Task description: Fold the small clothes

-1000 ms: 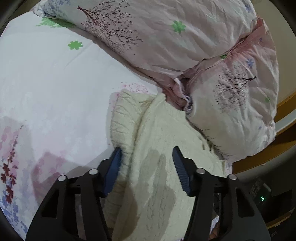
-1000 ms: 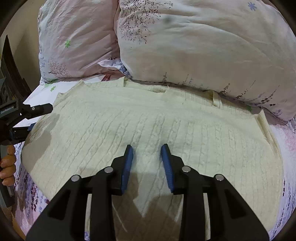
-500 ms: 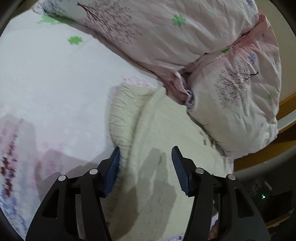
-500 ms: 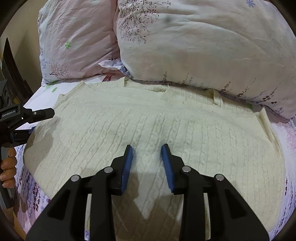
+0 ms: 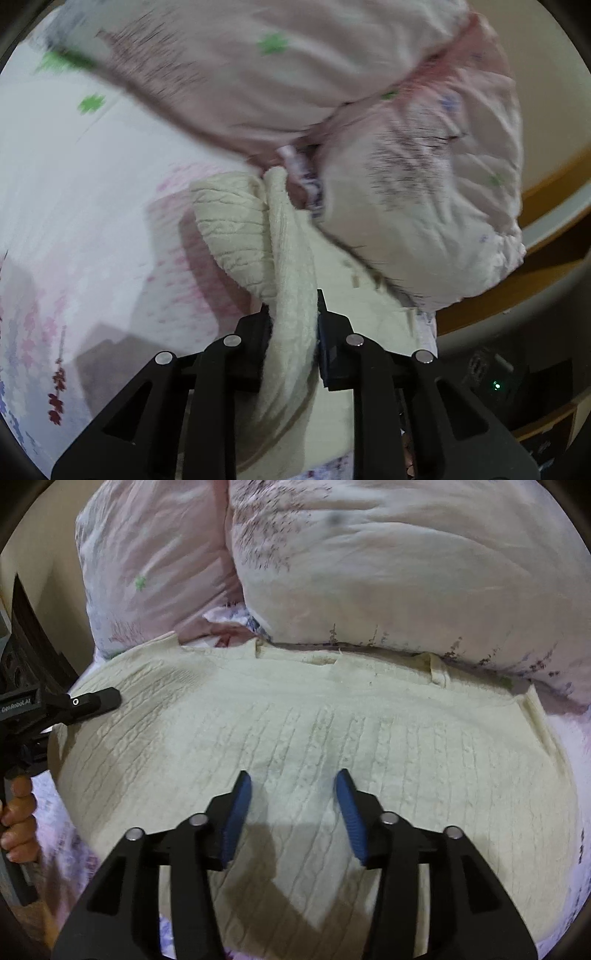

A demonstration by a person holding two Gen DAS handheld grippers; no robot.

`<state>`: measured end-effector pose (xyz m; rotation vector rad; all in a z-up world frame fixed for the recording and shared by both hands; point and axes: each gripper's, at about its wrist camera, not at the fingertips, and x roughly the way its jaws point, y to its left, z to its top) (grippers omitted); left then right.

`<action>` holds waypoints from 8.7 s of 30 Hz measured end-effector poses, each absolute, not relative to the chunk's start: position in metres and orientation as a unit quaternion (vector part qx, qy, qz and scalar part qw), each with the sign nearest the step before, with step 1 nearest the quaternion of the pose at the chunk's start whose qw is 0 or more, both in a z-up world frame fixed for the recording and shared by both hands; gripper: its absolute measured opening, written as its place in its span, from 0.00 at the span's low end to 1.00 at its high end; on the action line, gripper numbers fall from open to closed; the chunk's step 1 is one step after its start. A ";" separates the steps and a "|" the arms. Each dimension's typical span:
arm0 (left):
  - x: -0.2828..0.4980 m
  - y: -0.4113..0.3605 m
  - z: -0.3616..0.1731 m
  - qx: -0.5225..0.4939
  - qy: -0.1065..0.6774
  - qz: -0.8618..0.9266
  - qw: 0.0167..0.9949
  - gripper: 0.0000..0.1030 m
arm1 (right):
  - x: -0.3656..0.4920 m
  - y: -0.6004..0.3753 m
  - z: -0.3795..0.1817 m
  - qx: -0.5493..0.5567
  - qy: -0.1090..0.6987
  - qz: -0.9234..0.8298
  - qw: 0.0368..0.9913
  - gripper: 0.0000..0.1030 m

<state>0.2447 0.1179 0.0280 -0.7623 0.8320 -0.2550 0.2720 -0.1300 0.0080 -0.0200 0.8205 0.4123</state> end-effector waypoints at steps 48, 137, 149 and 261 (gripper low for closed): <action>0.249 -0.069 0.043 -0.207 0.418 -0.151 0.872 0.70 | 0.270 -0.379 0.020 0.285 0.408 0.167 0.851 0.60; 0.251 -0.063 0.034 -0.166 0.433 -0.195 0.864 0.65 | 0.268 -0.397 -0.002 0.271 0.410 0.173 0.854 0.50; 0.227 -0.092 0.023 -0.076 0.433 -0.170 0.882 0.68 | 0.239 -0.388 -0.023 0.277 0.422 0.151 0.850 0.14; 0.128 0.014 0.049 0.031 0.347 -0.121 0.929 0.71 | 0.171 -0.174 0.020 -0.038 0.330 0.213 0.919 0.29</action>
